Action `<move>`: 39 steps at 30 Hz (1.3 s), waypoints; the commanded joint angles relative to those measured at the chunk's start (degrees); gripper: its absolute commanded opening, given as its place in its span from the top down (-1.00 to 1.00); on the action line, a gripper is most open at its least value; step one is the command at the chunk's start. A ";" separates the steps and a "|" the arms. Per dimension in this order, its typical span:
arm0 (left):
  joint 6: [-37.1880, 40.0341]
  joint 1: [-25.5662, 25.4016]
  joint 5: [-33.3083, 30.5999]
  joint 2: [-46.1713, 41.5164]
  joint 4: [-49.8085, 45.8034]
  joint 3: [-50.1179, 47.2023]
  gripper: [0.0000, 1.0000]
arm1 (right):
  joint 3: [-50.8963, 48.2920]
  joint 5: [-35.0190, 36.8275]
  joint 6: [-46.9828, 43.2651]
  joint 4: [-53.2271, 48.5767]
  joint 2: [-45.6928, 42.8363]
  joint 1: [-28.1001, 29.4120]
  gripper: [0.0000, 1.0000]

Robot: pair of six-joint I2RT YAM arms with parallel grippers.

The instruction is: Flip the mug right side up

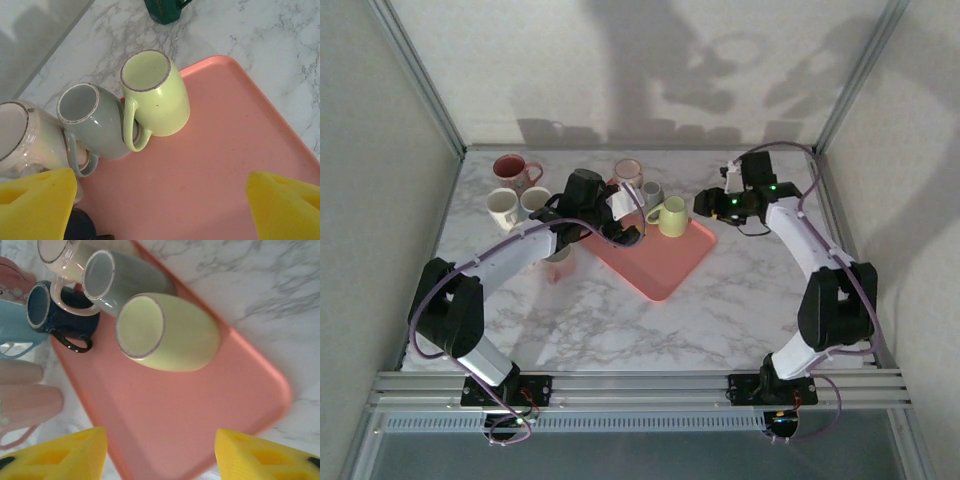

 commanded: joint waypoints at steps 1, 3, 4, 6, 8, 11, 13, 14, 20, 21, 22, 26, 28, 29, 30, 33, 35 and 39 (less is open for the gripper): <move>2.67 -0.45 0.94 -0.27 1.54 -0.95 -0.74 | 2.82 -2.45 7.71 2.99 4.21 0.76 -0.24; 2.95 -0.50 0.67 -0.39 2.19 -2.02 -0.74 | 4.42 -2.36 8.97 3.24 7.16 1.28 -0.27; 3.05 -0.45 0.71 -0.36 2.24 -2.32 -0.75 | 5.06 -2.51 9.79 3.58 8.57 1.47 -0.30; 2.88 -0.47 1.21 -0.35 2.18 -2.68 -0.75 | 6.31 -2.65 10.75 4.20 10.92 1.77 -0.43; 3.01 -0.53 1.93 -0.68 1.85 -3.16 -0.75 | 7.92 -2.05 10.82 4.15 12.90 2.29 -0.45; 2.88 -0.62 1.81 -1.53 2.99 -4.83 -0.75 | 10.25 -0.78 10.78 3.27 15.48 2.81 -0.48; 3.01 -0.62 1.64 -1.75 3.24 -5.63 -0.75 | 11.67 -0.53 11.16 2.78 17.14 2.96 -0.48; 2.97 -0.62 1.55 -1.85 3.22 -5.86 -0.75 | 12.34 -0.54 11.31 2.58 18.02 2.97 -0.48; 2.25 -0.78 2.01 -1.62 4.48 -7.01 -0.76 | 15.99 0.30 10.71 1.54 22.20 3.26 -0.50; 2.03 -0.82 2.12 -1.45 4.64 -7.02 -0.76 | 16.46 0.72 10.32 1.10 22.97 3.32 -0.49; 1.86 -0.80 2.22 -1.38 4.68 -7.02 -0.76 | 17.06 1.11 9.66 0.54 23.68 3.32 -0.49; 1.55 -0.80 1.70 -1.23 5.14 -7.28 -0.76 | 16.90 1.76 7.09 -1.60 24.84 3.39 -0.44; 1.82 -0.80 1.24 -1.06 5.30 -7.53 -0.76 | 15.16 1.44 5.32 -2.00 24.01 3.47 -0.42; 1.99 -0.85 1.11 -1.02 5.33 -7.69 -0.76 | 14.06 0.98 4.21 -2.25 23.44 3.66 -0.41; 2.08 -0.80 1.09 -0.98 5.41 -7.80 -0.76 | 13.04 0.23 2.72 -2.78 22.88 3.68 -0.40; 2.26 -0.87 1.37 -0.32 5.37 -7.80 -0.75 | 10.62 -2.00 -3.08 -5.64 21.31 4.13 -0.37; 2.51 -1.10 1.44 0.12 5.19 -7.72 -0.75 | 8.75 -2.52 -6.85 -7.48 19.65 4.38 -0.36; 3.03 -1.89 1.70 0.82 4.55 -7.57 -0.74 | 5.11 -4.17 -12.10 -9.96 15.44 4.55 -0.33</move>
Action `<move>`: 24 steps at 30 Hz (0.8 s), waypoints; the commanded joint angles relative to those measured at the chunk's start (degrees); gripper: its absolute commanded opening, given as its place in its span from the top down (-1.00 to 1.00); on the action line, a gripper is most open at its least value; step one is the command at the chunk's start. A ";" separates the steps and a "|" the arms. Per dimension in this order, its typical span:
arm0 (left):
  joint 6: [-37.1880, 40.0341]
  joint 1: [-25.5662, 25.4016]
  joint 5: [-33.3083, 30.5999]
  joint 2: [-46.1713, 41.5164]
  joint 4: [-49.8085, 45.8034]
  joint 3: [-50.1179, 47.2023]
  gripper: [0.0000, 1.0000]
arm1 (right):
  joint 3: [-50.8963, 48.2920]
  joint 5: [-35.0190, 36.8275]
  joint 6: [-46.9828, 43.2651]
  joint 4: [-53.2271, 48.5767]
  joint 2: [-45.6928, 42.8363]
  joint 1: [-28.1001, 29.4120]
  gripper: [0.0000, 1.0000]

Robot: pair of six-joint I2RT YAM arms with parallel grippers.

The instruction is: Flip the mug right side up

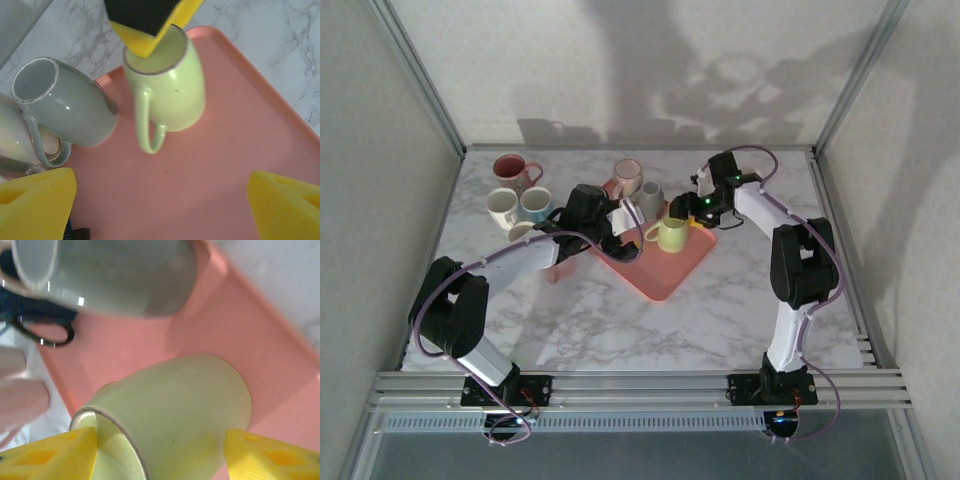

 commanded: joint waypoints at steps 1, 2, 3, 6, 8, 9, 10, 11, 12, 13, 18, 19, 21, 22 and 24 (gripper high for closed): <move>1.21 -1.37 1.38 1.07 -0.34 -0.03 -0.74 | -3.89 -0.71 -8.01 -8.54 -3.13 0.64 -0.33; 1.07 -1.73 2.00 1.40 -0.39 -0.02 -0.73 | -4.52 -1.58 -8.36 -8.31 -4.42 0.76 -0.33; 0.90 -2.18 2.42 1.69 -0.30 -0.02 -0.72 | -5.14 -2.17 -7.86 -7.39 -5.95 0.76 -0.34; -0.59 -3.44 3.09 3.03 0.00 0.36 -0.68 | -6.07 -2.04 -4.56 -4.28 -10.35 0.40 -0.39; -2.63 -4.15 3.39 4.37 -0.34 1.37 -0.63 | -5.56 -1.74 -2.61 -3.72 -12.70 -0.26 -0.39; -3.72 -4.51 3.35 4.97 -0.33 1.82 -0.61 | -5.42 -1.49 -1.70 -3.53 -13.89 -0.54 -0.38; -4.60 -4.88 3.17 5.52 -0.50 2.31 -0.60 | -5.49 -1.39 -0.95 -3.28 -15.15 -0.82 -0.37; -5.30 -5.33 2.61 6.31 -0.69 2.81 -0.60 | -5.64 -1.34 -0.35 -3.14 -16.47 -1.04 -0.37; -5.74 -5.65 2.16 7.09 -0.91 3.23 -0.57 | -5.83 -1.20 -0.16 -3.14 -17.53 -1.14 -0.36; -6.05 -5.95 2.06 7.98 -1.28 3.72 -0.54 | -6.14 -0.92 -0.11 -3.34 -18.76 -1.47 -0.36; -7.65 -7.32 1.07 11.76 -2.47 7.09 -0.41 | -9.26 0.06 -0.89 -4.60 -24.06 -3.65 -0.35; -8.31 -7.52 0.74 12.45 -2.61 7.99 -0.39 | -10.31 0.30 -1.01 -4.71 -25.10 -4.01 -0.35; -9.67 -7.79 -0.15 13.48 -2.62 9.38 -0.32 | -12.12 0.30 -1.16 -4.90 -26.80 -4.84 -0.35; -10.17 -7.84 -0.72 14.04 -2.65 10.08 -0.29 | -13.10 0.23 -1.17 -4.99 -27.57 -5.09 -0.35; -10.76 -7.97 -1.22 15.07 -2.68 10.96 -0.25 | -14.93 0.17 -1.16 -4.84 -29.03 -5.58 -0.35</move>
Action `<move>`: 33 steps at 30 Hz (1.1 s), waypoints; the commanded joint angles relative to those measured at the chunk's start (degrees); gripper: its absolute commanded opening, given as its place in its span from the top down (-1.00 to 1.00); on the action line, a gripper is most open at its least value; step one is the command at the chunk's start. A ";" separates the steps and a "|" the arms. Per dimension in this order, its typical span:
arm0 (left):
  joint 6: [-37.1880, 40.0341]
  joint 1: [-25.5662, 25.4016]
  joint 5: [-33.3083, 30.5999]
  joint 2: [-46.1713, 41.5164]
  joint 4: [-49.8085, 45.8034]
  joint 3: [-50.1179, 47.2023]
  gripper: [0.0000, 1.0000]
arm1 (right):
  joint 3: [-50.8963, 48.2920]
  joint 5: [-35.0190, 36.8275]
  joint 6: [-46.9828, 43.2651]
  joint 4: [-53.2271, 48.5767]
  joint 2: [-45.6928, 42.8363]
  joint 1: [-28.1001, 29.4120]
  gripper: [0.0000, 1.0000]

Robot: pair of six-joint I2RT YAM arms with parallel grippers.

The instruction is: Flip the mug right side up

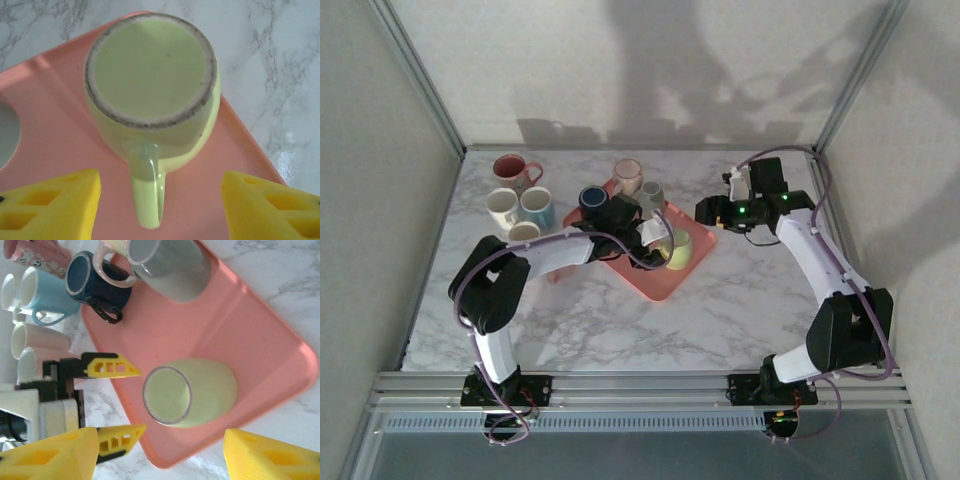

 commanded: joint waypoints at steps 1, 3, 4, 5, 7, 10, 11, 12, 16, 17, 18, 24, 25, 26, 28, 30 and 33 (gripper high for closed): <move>-2.40 -0.52 -1.62 1.96 -0.94 2.92 -0.21 | -3.07 0.85 -0.07 -0.99 -2.69 -0.73 -0.35; -2.09 -0.67 -1.71 2.69 -1.31 3.46 -0.13 | -4.40 1.29 0.35 -0.81 -3.49 -1.29 -0.35; -1.76 -0.78 -1.99 3.06 -1.62 3.75 -0.09 | -4.86 1.22 0.24 -0.90 -3.88 -1.63 -0.35; -1.26 -0.88 -2.45 3.43 -2.27 4.13 -0.04 | -5.22 0.99 0.07 -1.03 -4.15 -1.87 -0.35; -0.36 -1.22 -3.19 4.03 -3.74 4.86 0.00 | -5.75 1.00 -0.16 -1.16 -4.72 -2.41 -0.35; 0.32 -1.47 -3.28 4.47 -4.73 5.01 0.02 | -6.32 0.61 -0.53 -1.16 -5.45 -3.23 -0.35; 0.41 -1.53 -3.34 4.61 -4.90 5.14 0.04 | -6.47 0.42 -0.56 -1.12 -5.58 -3.48 -0.35; 0.49 -1.65 -3.51 4.70 -4.97 5.15 0.06 | -6.51 0.10 -0.63 -1.16 -5.66 -3.67 -0.35; 0.78 -1.76 -3.66 4.93 -4.79 5.51 0.19 | -6.95 -0.47 -0.86 -1.25 -5.94 -4.21 -0.34; 0.93 -1.77 -3.57 4.96 -4.81 5.62 0.23 | -7.11 -0.50 -0.91 -1.27 -6.02 -4.32 -0.34; 1.10 -1.77 -3.57 5.05 -4.84 5.73 0.28 | -7.30 -0.62 -0.90 -1.25 -6.18 -4.43 -0.34; 1.95 -1.84 -3.75 5.93 -5.32 6.33 0.62 | -8.57 -0.90 -0.95 -1.28 -7.81 -5.07 -0.33; 1.99 -1.83 -3.78 6.01 -5.33 6.33 0.67 | -8.77 -0.96 -0.82 -1.25 -8.12 -5.19 -0.34; 2.08 -1.84 -3.91 6.10 -5.25 6.33 0.72 | -9.00 -0.93 -0.69 -1.20 -8.44 -5.29 -0.34; 2.08 -1.84 -4.16 6.14 -5.10 6.33 0.84 | -9.52 -1.18 -0.49 -1.08 -9.23 -5.40 -0.34; 2.01 -1.83 -4.18 5.94 -4.78 6.25 0.96 | -10.08 -1.20 -0.19 -0.91 -10.02 -5.58 -0.34; 1.42 -1.79 -3.77 4.87 -3.59 5.65 1.00 | -11.02 -1.44 0.40 -0.48 -11.02 -5.80 -0.34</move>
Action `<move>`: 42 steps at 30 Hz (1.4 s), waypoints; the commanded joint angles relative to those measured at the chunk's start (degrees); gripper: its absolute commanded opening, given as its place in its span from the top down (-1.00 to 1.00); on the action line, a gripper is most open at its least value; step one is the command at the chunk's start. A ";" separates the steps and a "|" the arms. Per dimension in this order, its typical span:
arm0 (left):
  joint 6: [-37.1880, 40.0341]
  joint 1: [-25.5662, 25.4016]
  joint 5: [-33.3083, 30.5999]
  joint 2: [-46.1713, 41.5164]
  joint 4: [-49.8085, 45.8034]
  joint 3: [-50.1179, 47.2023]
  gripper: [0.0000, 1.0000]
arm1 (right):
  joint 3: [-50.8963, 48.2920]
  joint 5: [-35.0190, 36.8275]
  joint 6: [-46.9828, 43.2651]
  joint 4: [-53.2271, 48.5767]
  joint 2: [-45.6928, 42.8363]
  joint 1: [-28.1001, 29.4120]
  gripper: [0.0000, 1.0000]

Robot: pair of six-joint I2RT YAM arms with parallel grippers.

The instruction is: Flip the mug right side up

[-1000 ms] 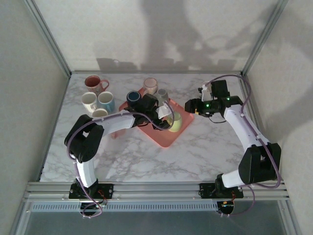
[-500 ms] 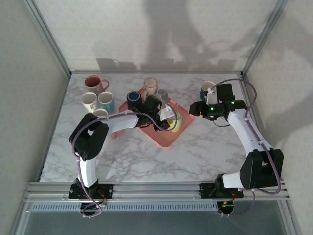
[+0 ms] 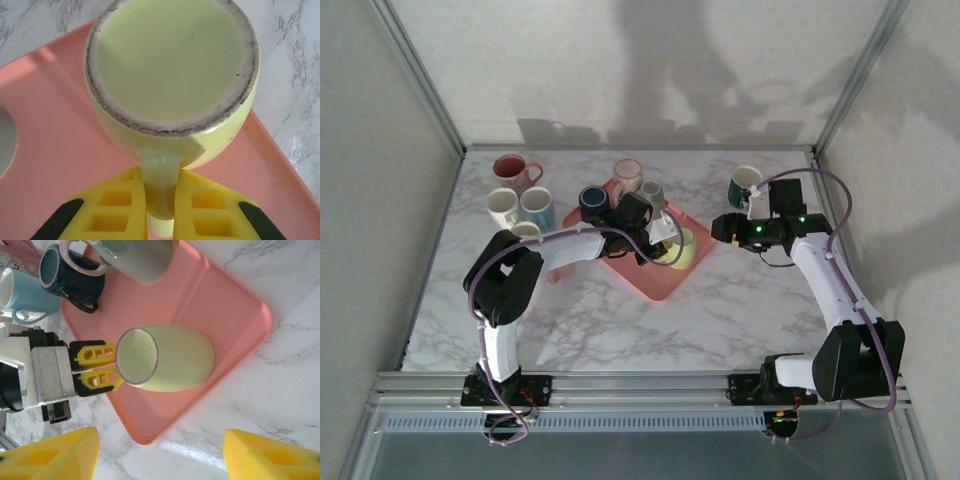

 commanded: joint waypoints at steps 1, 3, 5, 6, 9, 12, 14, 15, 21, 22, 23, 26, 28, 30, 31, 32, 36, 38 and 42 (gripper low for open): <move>-0.65 -0.47 -0.26 -0.39 0.78 0.10 1.00 | -1.43 -1.24 0.56 0.26 -2.08 -0.50 -0.34; -1.92 -0.40 -0.06 -1.13 1.39 0.12 1.00 | -1.87 -1.54 0.96 0.50 -2.47 -0.58 -0.34; -3.50 -0.34 0.59 -1.89 2.13 0.23 1.00 | -2.44 -2.12 1.47 1.03 -3.04 -0.67 -0.34; -4.48 -0.32 1.06 -2.46 2.62 0.01 1.00 | -2.86 -2.46 1.77 1.40 -3.38 -0.68 -0.34; -7.76 -0.30 2.62 -4.55 5.46 -1.45 1.00 | -4.02 -3.34 2.54 2.35 -4.35 -0.76 -0.34; -10.81 -0.30 3.69 -6.67 7.98 -2.98 1.00 | -4.74 -3.91 2.82 2.90 -5.05 -0.77 -0.35; -12.67 -0.31 3.99 -7.84 9.20 -3.78 1.00 | -5.12 -4.32 3.11 3.16 -5.58 -0.91 -0.35; -13.57 -0.30 3.99 -8.45 10.01 -4.35 1.00 | -5.37 -4.46 3.36 3.38 -5.86 -0.86 -0.35; -21.19 -0.05 2.63 -12.06 14.66 -6.83 1.00 | -7.67 -6.67 5.58 5.81 -8.38 -0.86 -0.34; -22.73 -0.04 2.59 -12.42 14.67 -6.60 1.00 | -8.20 -7.05 6.00 6.28 -8.89 -0.88 -0.35; -24.08 0.02 2.23 -12.90 14.67 -6.46 1.00 | -8.67 -7.42 6.42 6.88 -9.45 -0.85 -0.34; -27.47 0.05 1.64 -14.69 15.68 -6.46 1.00 | -9.93 -8.98 7.46 8.61 -10.69 -0.89 -0.35; -29.54 0.04 1.28 -15.72 15.87 -6.04 1.00 | -10.78 -10.08 8.26 9.90 -11.41 -0.92 -0.34; -31.07 0.06 0.83 -16.73 15.87 -5.60 1.00 | -11.65 -11.96 9.07 11.68 -11.97 -0.85 -0.35; -31.51 0.05 0.71 -17.25 16.13 -5.52 1.00 | -12.08 -12.76 9.39 12.65 -12.27 -0.97 -0.35; -32.05 0.06 0.70 -17.78 16.23 -5.32 1.00 | -12.46 -13.57 9.73 13.59 -12.47 -0.89 -0.35; -34.58 0.19 0.64 -19.13 16.12 -4.43 1.00 | -13.67 -15.98 11.04 17.16 -14.05 -0.92 -0.34; -35.65 0.20 0.63 -19.63 15.95 -3.97 1.00 | -13.75 -16.73 11.62 18.02 -14.55 -0.87 -0.34; -38.88 0.16 -0.17 -20.47 16.39 -3.30 1.00 | -14.13 -18.45 13.23 20.29 -15.62 -0.87 -0.33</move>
